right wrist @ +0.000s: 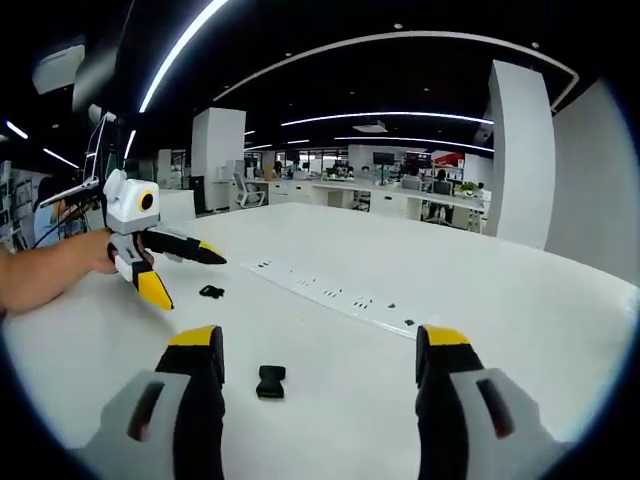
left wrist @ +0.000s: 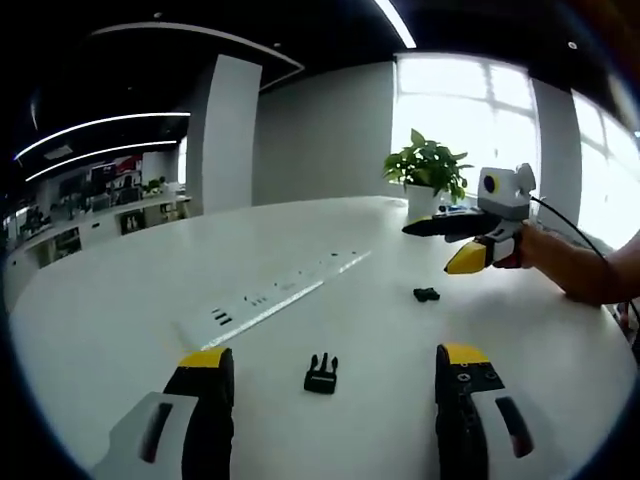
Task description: Snap the two parts of the plastic buckle together until the buckle closes and remains connected.
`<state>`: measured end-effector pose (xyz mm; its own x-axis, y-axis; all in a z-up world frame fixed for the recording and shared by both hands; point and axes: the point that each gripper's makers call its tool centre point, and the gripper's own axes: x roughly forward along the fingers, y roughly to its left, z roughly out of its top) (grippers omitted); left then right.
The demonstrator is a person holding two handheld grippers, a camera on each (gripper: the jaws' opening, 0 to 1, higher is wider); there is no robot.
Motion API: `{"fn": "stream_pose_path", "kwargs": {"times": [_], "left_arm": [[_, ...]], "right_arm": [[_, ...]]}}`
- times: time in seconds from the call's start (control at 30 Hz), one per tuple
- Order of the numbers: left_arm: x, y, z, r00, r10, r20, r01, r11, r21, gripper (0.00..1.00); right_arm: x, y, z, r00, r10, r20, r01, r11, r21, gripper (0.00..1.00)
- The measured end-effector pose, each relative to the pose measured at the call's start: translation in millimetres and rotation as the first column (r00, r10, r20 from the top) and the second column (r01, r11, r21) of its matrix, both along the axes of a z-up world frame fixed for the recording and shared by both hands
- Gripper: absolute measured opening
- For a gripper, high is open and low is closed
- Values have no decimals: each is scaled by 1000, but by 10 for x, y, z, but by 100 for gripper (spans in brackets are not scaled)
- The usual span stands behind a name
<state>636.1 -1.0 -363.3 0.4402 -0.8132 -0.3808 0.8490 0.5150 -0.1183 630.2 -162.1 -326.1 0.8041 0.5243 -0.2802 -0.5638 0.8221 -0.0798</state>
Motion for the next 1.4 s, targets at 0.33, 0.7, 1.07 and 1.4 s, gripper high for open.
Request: {"fn": "stream_pose_path", "kwargs": {"times": [0.33,0.7,1.07,1.4], "left_arm": [[3,-14,-23,1000,-22,-13,22,1000,0,80],[-16,-25,-5,999,-42,-4,42,999,4,73],[-39,-31,-30,998,-60,-1,60,998,27,70],[-109,-48,-60,997,-77,-26,78,996,39,61]], "right_arm": [[-30,44,-42,1000,26,-10,-26,1000,-9,78],[-60,104,-97,997,73,-24,-74,997,-24,75],[-77,109,-115,996,83,-31,-84,996,-30,72],[-133,170,-168,991,119,-55,-121,992,-37,69]]}}
